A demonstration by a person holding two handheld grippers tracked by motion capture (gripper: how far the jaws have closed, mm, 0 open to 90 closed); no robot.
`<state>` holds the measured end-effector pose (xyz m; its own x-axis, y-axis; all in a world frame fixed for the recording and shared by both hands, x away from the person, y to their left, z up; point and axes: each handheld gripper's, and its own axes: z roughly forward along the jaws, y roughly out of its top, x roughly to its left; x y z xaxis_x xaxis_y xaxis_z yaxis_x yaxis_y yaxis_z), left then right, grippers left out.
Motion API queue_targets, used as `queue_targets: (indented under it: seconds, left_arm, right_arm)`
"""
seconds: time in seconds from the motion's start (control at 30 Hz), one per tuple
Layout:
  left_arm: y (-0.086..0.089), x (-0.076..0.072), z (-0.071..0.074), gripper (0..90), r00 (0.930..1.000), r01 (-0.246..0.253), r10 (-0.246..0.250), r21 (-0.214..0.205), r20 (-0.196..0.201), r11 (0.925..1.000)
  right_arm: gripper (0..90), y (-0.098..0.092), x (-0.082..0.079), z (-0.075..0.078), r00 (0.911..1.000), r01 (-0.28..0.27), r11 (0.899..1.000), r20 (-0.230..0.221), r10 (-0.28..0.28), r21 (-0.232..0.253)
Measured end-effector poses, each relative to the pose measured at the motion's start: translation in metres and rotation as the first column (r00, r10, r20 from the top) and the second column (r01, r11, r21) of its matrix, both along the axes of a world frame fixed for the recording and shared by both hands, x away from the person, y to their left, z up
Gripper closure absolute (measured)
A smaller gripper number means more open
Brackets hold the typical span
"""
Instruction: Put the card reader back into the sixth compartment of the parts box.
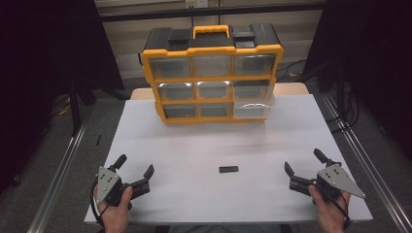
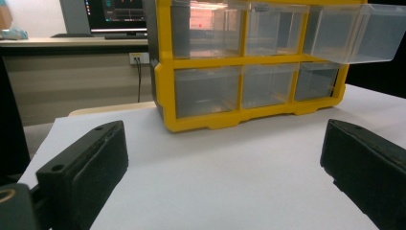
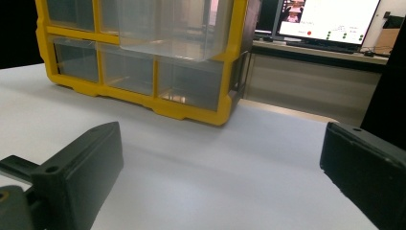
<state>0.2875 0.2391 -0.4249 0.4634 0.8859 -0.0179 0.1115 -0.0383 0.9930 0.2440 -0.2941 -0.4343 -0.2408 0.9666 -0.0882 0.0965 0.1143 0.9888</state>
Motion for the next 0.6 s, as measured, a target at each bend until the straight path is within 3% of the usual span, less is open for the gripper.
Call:
queue_targets:
  seconds: [0.13,0.27,0.6]
  left_arm:
    - [0.0,0.0,0.0,2.6,0.9999,0.007,-0.007,-0.001,-0.007,1.0]
    - [-0.001,0.004,-0.001,2.5,0.9997,0.003,-0.003,-0.01,-0.024,0.9999]
    - [-0.005,0.005,-0.001,2.5,0.9995,0.025,-0.025,-0.01,-0.021,0.9996]
  right_arm:
    - [0.8,-0.001,0.001,0.0,1.0,-0.002,1.0,-0.005,0.002,0.003]
    - [1.7,0.0,0.004,-0.002,0.9989,-0.039,0.999,-0.027,0.039,0.004]
    - [4.0,0.008,0.011,-0.006,0.9914,-0.117,0.993,-0.058,0.118,0.02]
